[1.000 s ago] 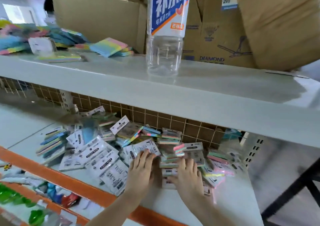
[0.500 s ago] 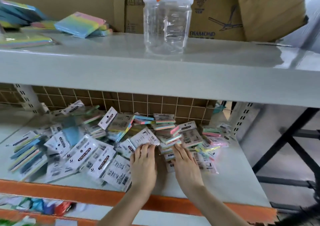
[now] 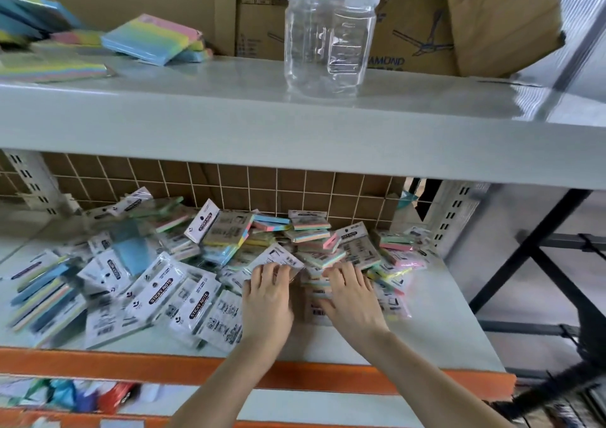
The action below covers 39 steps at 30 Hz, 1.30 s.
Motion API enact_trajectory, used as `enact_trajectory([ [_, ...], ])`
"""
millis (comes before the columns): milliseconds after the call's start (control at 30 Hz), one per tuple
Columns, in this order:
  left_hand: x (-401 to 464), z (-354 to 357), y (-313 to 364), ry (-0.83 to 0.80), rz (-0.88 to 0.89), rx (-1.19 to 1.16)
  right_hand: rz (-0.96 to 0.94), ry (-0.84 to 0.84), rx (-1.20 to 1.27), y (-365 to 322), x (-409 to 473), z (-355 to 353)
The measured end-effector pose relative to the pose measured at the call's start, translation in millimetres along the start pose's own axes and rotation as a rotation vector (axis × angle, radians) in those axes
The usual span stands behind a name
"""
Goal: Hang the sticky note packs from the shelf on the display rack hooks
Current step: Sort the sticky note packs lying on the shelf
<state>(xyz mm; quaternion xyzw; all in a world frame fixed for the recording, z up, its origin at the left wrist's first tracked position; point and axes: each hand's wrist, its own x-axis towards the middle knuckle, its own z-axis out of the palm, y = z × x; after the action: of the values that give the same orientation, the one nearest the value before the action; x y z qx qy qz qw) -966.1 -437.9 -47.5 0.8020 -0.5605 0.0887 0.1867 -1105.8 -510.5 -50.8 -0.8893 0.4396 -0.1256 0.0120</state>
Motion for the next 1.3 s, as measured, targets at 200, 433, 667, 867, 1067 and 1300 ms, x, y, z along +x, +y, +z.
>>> enact_trajectory([
  [200, -4, 10, -14, -0.075, -0.113, 0.027, 0.015, -0.116, 0.122, 1, 11, 3],
  [433, 5, -4, -28, -0.136, -0.013, 0.0, 0.073, -0.017, 0.015, -11, 13, 0],
  [667, 12, -41, -34, 0.028, 0.006, -0.232, 0.019, 0.028, 0.024, -5, 20, -12],
  [867, 28, -61, -26, 0.069, -0.233, -0.718, 0.101, 0.238, 0.281, 20, 9, -38],
  [1067, 41, -68, 3, -0.121, -0.297, -0.792, 0.479, 0.399, 0.815, 60, -3, -75],
  [1300, 44, -67, 76, -0.316, -0.14, -0.762, 0.532, 0.293, 1.643, 97, -59, -111],
])
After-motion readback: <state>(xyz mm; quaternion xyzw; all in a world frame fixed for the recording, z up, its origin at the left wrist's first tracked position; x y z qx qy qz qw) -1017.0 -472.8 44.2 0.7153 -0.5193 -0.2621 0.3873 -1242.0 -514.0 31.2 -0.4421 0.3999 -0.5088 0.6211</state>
